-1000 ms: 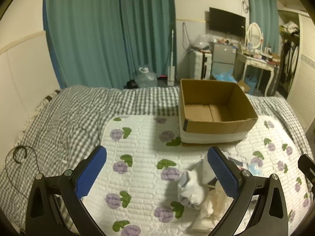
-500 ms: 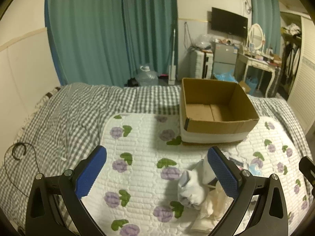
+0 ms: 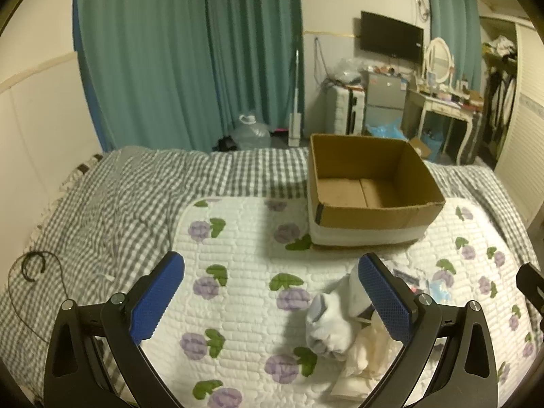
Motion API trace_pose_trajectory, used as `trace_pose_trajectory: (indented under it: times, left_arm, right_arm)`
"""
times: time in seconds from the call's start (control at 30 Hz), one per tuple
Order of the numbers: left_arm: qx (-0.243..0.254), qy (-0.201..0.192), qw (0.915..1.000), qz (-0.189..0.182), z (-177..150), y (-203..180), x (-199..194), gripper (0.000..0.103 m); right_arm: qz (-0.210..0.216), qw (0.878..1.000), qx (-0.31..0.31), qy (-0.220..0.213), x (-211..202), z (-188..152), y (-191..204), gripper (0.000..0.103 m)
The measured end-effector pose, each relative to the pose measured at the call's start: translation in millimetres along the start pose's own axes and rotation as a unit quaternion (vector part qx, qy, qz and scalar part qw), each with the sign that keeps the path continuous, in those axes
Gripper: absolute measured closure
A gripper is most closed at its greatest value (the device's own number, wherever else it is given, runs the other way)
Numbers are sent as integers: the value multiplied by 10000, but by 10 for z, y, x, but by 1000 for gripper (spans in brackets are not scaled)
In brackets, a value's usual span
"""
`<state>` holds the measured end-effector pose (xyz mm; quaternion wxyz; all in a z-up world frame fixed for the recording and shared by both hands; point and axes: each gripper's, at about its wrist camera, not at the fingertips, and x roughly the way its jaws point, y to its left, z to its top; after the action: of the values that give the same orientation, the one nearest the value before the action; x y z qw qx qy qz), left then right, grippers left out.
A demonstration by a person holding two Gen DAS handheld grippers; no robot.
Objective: Organize soft objects
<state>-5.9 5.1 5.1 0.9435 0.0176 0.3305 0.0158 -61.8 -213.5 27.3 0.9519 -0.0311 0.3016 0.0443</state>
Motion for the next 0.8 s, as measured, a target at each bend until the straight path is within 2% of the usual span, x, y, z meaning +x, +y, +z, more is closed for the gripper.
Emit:
trace_pose_trajectory:
  times: [0.43,0.8]
  left_arm:
    - [68,-33,10000,-45,-5,-20,-14,0]
    - [-65,70,9999,-112,1,-4,1,0]
  right_arm:
    - [4,10000,35,13,4,10,-15,0]
    - [92,10000,-21,25,-1,17,20,0]
